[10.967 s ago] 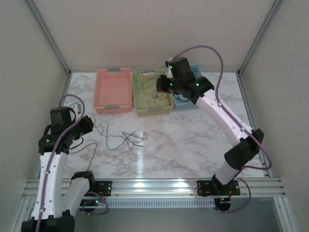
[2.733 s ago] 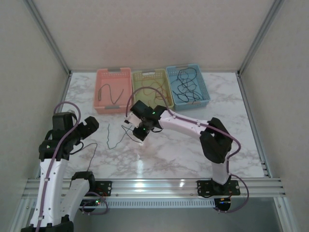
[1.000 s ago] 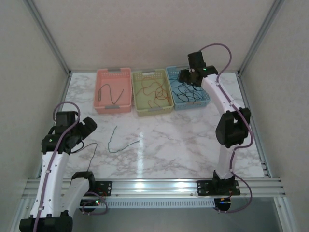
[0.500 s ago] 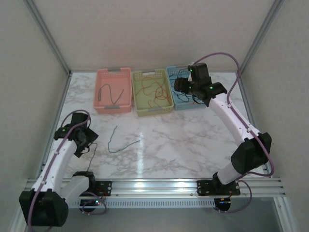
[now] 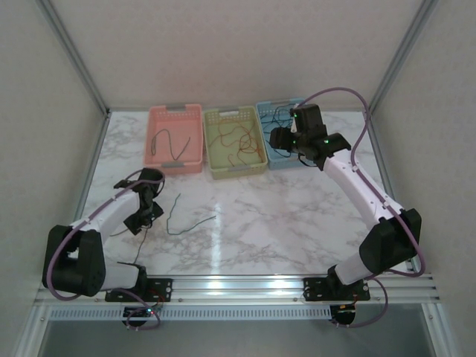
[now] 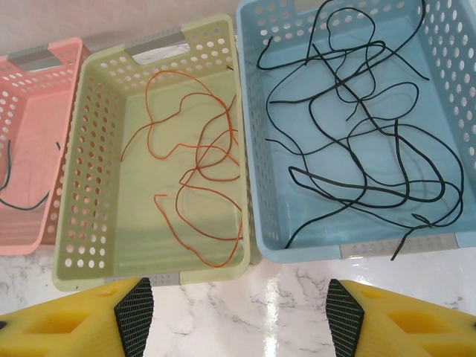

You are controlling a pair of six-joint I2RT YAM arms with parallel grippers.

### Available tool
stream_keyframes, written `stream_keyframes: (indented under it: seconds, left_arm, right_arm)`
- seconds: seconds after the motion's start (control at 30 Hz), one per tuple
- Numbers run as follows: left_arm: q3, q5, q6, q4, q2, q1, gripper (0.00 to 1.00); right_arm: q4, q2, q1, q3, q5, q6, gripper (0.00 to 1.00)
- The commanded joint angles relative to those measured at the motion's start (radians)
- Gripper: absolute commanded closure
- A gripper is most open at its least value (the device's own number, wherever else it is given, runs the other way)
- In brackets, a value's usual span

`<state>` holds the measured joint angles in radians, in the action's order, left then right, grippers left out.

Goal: Untangle the cables

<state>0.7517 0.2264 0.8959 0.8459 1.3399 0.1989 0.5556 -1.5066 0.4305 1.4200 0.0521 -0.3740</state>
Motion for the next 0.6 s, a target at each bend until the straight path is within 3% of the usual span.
stream_keyframes:
  seconds: [0.0,0.57]
  left_arm:
    - [0.016,0.020,0.038,-0.022,0.027,0.010,0.36]
    - [-0.043,-0.007,0.028,-0.102,0.077,0.010,0.51]
  right_arm:
    - [-0.028,0.025,0.000,-0.006,0.004,0.020,0.34]
    - [-0.023,0.016,-0.001,-0.013,-0.016,0.034,0.34]
